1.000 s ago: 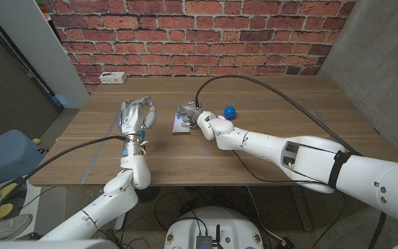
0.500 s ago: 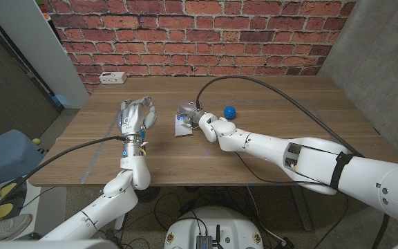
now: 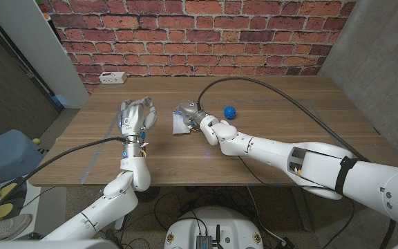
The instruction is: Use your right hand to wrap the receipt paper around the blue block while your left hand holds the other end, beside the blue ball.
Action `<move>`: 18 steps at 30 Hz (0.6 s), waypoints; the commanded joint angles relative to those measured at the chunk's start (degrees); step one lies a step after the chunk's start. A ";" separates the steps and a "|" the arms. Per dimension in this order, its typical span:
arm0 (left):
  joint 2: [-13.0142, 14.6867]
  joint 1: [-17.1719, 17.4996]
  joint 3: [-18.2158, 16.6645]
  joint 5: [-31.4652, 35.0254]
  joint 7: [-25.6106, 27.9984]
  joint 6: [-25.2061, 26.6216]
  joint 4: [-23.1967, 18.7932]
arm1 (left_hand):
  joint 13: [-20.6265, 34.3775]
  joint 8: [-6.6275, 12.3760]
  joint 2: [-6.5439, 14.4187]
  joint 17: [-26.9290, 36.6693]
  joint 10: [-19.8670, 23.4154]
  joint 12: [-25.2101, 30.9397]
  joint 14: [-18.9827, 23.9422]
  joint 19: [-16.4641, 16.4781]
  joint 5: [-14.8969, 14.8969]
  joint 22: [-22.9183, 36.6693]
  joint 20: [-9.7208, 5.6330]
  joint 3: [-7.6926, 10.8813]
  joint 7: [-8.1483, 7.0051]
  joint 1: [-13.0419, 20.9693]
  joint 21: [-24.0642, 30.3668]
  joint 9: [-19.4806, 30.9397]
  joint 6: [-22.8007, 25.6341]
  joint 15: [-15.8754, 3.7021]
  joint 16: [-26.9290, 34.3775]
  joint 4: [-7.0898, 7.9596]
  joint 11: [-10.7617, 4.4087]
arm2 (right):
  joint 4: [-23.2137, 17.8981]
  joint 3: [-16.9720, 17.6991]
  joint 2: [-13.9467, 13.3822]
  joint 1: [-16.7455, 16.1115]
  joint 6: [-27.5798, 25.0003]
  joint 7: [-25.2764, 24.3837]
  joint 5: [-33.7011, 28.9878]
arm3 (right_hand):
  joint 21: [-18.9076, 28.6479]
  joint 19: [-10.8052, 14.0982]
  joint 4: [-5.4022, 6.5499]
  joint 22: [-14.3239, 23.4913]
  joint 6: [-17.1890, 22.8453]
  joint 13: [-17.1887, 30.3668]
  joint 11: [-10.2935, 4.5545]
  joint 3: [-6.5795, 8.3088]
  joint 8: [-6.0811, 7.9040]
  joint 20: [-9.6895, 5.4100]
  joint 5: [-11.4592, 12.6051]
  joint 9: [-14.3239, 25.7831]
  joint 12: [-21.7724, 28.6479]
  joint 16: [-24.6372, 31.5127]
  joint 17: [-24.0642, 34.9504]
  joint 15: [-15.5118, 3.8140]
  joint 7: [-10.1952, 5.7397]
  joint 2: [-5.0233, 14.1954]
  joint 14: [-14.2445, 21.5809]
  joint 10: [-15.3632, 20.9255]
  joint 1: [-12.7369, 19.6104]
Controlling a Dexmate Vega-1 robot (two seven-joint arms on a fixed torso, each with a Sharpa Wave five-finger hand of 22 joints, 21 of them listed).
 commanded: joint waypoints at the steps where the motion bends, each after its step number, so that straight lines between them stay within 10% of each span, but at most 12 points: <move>1: -0.12 0.63 -0.08 0.40 0.02 0.75 -0.75 | 0.24 -0.26 0.33 0.09 -0.31 0.30 -0.48 -0.37 -0.17 -0.01 0.00 0.06 -0.24 -0.54 0.58 -0.04 0.19 -0.05 -0.38 -0.50 -0.12 | -6.37 3.48 -3.58 -2.94 0.56 -3.74 -0.04 | -0.50 -0.23 0.12 0.17 -2.77 -0.21 -0.02 1.19 0.14 0.10 0.16 0.00 0.57 -0.67 -0.09 -5.91 -0.09 1.53 -0.99 -0.55 -0.17; 18: -0.50 1.38 -0.32 0.19 0.18 1.03 -1.34 | -0.96 -1.04 0.33 -1.42 -3.77 -1.68 -3.36 -0.62 -0.06 -0.45 0.20 0.92 -1.11 -1.33 1.40 -0.35 -1.43 -0.30 -3.05 -1.19 -0.35 | -8.43 11.04 -4.59 -7.80 4.43 -14.67 3.80 | -1.40 -0.12 0.74 0.13 -0.16 -0.93 1.05 3.71 1.74 0.06 -0.96 0.06 2.21 -1.42 -0.96 -5.93 0.29 3.99 -0.10 3.51 -1.66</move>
